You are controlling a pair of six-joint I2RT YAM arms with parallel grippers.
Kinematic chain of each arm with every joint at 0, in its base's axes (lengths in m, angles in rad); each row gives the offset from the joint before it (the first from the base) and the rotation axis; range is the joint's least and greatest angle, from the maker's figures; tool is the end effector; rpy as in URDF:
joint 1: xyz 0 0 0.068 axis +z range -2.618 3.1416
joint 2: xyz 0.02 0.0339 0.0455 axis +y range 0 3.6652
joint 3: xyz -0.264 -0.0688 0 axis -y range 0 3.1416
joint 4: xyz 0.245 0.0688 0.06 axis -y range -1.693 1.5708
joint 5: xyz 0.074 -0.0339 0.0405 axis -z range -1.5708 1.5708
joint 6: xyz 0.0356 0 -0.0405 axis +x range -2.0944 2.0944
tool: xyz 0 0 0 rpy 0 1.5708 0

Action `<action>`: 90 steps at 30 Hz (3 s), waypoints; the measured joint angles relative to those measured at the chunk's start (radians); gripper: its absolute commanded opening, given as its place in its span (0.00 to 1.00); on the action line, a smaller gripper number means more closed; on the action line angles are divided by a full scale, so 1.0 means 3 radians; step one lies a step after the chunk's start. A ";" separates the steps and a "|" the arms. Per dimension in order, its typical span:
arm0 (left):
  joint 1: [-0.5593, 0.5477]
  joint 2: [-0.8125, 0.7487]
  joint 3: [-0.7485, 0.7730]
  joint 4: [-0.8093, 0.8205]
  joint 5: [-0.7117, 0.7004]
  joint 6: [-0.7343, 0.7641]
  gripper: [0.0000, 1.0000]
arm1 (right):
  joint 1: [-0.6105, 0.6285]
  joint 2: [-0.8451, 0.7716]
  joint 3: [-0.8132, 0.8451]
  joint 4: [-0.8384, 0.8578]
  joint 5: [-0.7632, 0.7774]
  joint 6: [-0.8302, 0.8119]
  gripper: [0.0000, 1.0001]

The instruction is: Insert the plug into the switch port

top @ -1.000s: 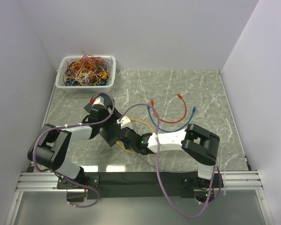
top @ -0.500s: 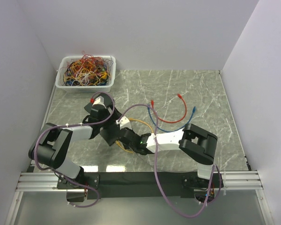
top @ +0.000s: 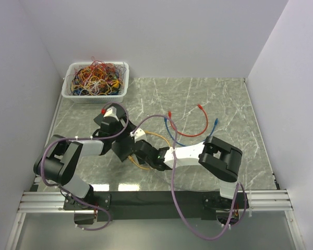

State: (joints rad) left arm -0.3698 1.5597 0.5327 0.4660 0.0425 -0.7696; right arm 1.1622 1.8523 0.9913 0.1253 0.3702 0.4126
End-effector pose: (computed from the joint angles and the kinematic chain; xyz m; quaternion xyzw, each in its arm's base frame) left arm 0.2679 -0.1055 0.1406 -0.1637 0.8596 -0.2765 0.3972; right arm 0.1620 0.3417 0.1484 -0.2595 0.8634 0.1637 0.4005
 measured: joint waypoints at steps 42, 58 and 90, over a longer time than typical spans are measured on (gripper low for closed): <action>-0.0402 0.0575 -0.0278 0.1564 -0.0393 0.0256 0.89 | -0.0411 -0.0120 -0.0173 0.0195 -0.0807 -0.0245 0.04; -0.0596 0.0632 -0.0454 0.2014 -0.0746 0.0262 0.89 | -0.0458 -0.0098 -0.0173 0.0238 -0.0936 -0.0271 0.04; -0.0947 0.0604 -0.0750 0.2519 -0.1130 -0.0267 0.92 | -0.0609 -0.0029 -0.0328 0.0825 -0.0994 -0.0532 0.42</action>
State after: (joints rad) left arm -0.6540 1.7409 0.3077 1.2217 -0.2966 -0.8497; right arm 0.9794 1.8435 0.8928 0.3729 0.0719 0.2531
